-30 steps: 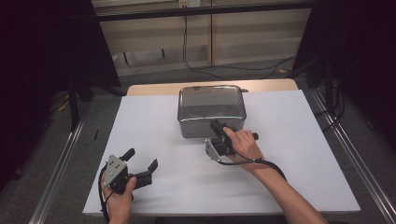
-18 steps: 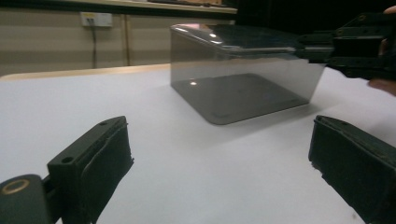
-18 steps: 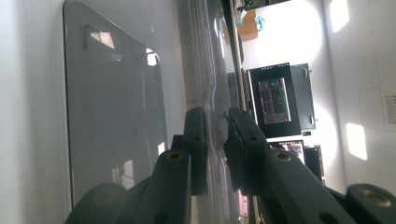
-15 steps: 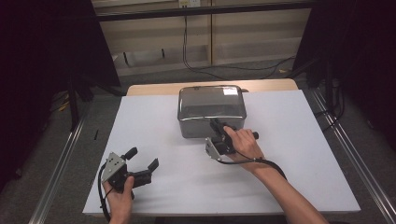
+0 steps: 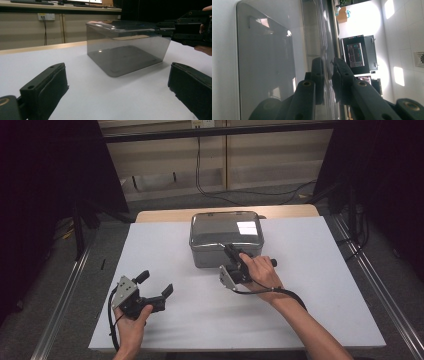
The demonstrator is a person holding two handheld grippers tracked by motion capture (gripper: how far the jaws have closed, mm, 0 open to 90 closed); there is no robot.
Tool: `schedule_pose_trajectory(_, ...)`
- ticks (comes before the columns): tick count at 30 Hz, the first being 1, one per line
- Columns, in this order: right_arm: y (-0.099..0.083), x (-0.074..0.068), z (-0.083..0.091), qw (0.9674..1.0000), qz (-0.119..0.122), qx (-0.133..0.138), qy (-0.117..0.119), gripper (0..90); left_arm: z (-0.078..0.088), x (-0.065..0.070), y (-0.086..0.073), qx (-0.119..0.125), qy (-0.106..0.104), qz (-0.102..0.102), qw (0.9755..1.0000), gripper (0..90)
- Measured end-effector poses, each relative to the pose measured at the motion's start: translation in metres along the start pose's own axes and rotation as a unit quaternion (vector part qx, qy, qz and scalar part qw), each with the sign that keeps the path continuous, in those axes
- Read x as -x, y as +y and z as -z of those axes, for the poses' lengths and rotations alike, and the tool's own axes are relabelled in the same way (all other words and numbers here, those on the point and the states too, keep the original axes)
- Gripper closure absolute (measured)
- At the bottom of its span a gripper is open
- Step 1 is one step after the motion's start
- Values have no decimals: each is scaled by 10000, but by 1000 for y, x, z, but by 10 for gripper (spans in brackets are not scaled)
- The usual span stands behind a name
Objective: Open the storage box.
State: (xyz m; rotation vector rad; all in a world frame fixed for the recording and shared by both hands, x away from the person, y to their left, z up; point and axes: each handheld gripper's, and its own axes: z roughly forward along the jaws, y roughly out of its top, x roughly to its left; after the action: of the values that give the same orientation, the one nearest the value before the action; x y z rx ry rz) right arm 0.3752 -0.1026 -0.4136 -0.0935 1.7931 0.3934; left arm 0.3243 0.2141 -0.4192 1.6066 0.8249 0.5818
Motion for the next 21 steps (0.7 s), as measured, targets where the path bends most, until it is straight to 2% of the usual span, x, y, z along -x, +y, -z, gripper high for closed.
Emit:
schedule_pose_trajectory(2,0,0,0,10000,14,-10,6,804,-4,1,2,17,-111,-55,9999,23)
schedule_pose_trajectory(4,0,1,0,10000,-3,-14,-2,805,-8,2,3,19,-107,-231,9997,21)
schedule_pose_trajectory(13,0,3,0,10000,-15,-10,-32,807,-34,-3,8,-1,-157,-215,9996,19)
schedule_pose_trajectory(15,0,4,1,10000,-53,9,-60,805,-38,-3,9,-1,-157,-356,9992,16)
schedule_pose_trajectory(18,0,5,1,9999,-73,12,-68,805,-43,-3,11,-23,-263,-434,9987,21)
schedule_pose_trajectory(21,0,5,1,9999,-96,-10,-76,806,-49,-5,12,-16,-306,-401,9987,20)
